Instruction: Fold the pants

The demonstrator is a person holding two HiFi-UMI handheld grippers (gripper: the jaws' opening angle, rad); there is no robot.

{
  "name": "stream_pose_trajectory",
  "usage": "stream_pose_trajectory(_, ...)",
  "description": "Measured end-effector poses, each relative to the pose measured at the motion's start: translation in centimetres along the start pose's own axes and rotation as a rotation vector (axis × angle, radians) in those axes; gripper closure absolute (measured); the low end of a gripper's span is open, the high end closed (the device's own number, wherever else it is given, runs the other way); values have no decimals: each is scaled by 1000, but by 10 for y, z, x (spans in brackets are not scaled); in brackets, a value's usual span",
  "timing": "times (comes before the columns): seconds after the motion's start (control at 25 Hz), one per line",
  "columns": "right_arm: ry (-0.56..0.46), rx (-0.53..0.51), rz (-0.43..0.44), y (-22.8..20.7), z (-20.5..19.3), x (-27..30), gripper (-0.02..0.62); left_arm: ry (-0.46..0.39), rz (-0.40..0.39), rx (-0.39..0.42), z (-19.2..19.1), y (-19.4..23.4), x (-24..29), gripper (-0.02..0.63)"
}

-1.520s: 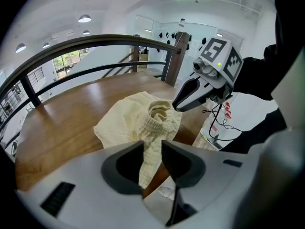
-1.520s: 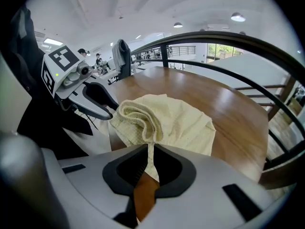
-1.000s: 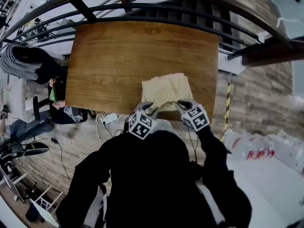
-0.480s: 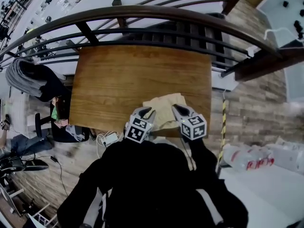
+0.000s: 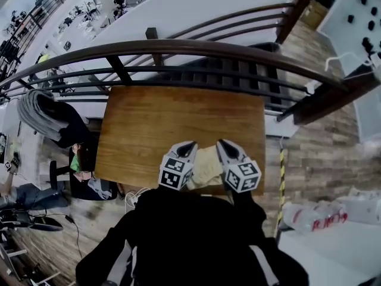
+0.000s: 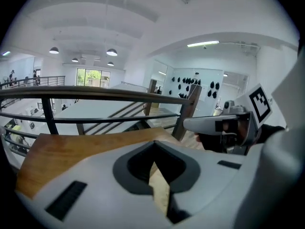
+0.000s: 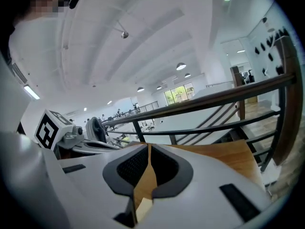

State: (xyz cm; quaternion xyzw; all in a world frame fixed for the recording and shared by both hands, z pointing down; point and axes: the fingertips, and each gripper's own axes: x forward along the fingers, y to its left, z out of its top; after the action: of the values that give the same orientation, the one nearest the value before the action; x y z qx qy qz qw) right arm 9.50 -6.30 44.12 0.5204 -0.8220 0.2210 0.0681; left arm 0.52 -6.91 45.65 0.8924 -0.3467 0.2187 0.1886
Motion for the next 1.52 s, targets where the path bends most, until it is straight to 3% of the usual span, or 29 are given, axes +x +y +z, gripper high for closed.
stream_pose_trajectory(0.24, -98, -25, -27, 16, 46, -5, 575, -157, 30, -2, 50, 8, -18, 604)
stream_pose_trajectory(0.48, -193, -30, -57, 19, 73, -8, 577, -266, 69, 4, 74, 15, -32, 603)
stream_pose_trajectory(0.68, -221, -70, -117, 21, 81, -8, 580, -300, 104, 2, 78, 24, -40, 603)
stream_pose_trajectory(1.52, -230, -58, -100, 19, 87, 1, 581, -355, 155, 37, 84, 33, -45, 603)
